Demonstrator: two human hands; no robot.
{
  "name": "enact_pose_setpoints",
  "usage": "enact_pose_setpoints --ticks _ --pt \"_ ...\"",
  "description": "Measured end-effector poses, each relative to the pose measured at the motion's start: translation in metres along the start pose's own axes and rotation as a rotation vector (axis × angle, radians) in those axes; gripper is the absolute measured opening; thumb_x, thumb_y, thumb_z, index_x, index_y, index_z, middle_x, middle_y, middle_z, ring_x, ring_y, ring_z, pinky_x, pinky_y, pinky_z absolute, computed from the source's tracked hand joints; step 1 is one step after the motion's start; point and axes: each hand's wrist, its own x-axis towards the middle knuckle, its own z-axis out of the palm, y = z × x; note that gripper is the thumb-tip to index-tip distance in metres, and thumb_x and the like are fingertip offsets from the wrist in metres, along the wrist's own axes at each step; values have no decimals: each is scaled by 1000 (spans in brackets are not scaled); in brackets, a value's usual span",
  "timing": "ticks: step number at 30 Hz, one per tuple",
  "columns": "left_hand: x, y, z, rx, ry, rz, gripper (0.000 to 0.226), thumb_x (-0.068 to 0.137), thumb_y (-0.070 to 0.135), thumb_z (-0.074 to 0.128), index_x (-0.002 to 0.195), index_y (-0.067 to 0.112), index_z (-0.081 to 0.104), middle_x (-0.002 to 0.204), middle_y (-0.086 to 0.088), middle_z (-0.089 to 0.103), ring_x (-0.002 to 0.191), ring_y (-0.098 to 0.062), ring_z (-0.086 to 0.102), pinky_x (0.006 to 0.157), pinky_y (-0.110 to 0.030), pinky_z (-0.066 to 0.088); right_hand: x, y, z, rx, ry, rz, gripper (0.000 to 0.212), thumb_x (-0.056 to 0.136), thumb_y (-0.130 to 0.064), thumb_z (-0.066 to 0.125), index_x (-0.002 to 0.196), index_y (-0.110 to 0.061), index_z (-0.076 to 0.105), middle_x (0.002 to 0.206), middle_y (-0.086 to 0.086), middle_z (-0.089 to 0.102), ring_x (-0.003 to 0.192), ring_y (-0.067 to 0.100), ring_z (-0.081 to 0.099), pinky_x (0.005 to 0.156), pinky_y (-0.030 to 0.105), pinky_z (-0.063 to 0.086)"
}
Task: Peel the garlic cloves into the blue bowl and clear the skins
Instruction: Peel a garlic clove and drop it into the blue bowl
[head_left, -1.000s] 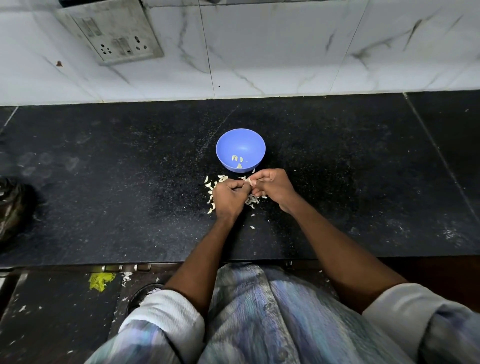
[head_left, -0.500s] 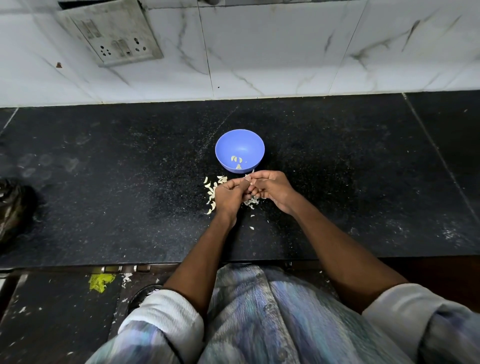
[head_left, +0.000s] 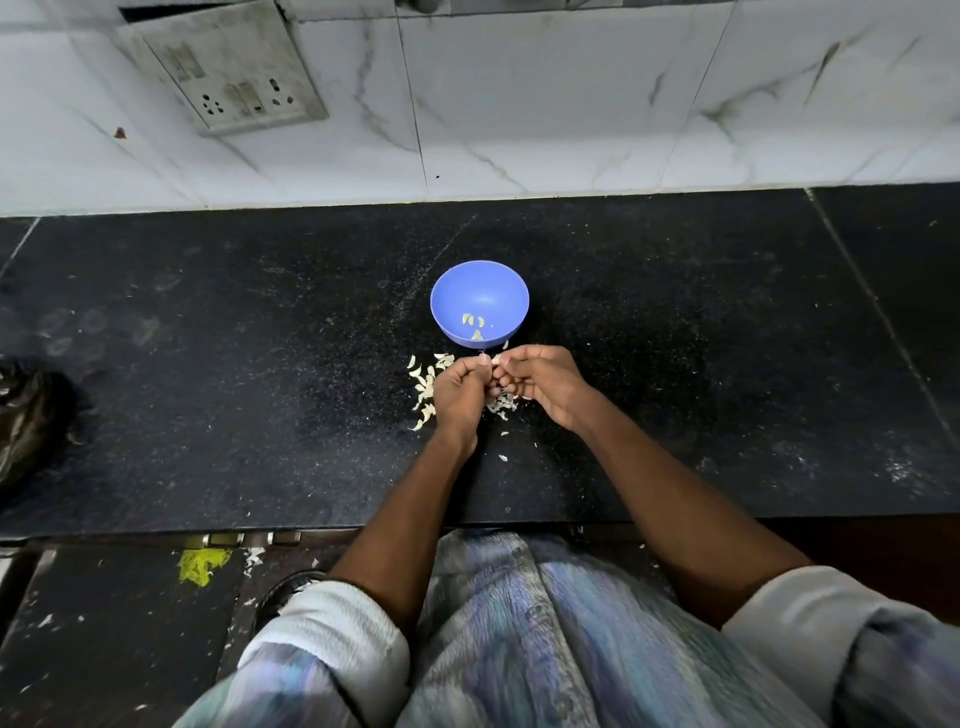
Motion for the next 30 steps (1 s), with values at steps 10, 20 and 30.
enact_pose_setpoints --ticks 10,20,30 --pt "-3 -2 -9 604 157 273 17 87 6 74 73 14 81 69 8 77 65 -1 71 65 -24 59 2 -3 1 -148 174 -27 16 83 -2 68 94 8 74 66 10 67 54 13 54 52 22 44" --pt "-4 -4 -18 787 159 387 17 97 19 65 95 25 80 80 9 76 75 -16 71 73 -36 58 12 -5 10 -758 262 -369 13 82 -11 77 93 -17 82 75 -7 77 72 5 73 76 30 62" --pt "8 13 -49 632 330 366 30 94 4 61 105 23 81 99 10 79 87 -8 71 79 -22 54 29 -31 50 -850 392 -516 12 81 -13 79 90 -20 80 100 -5 78 87 19 72 79 24 50"
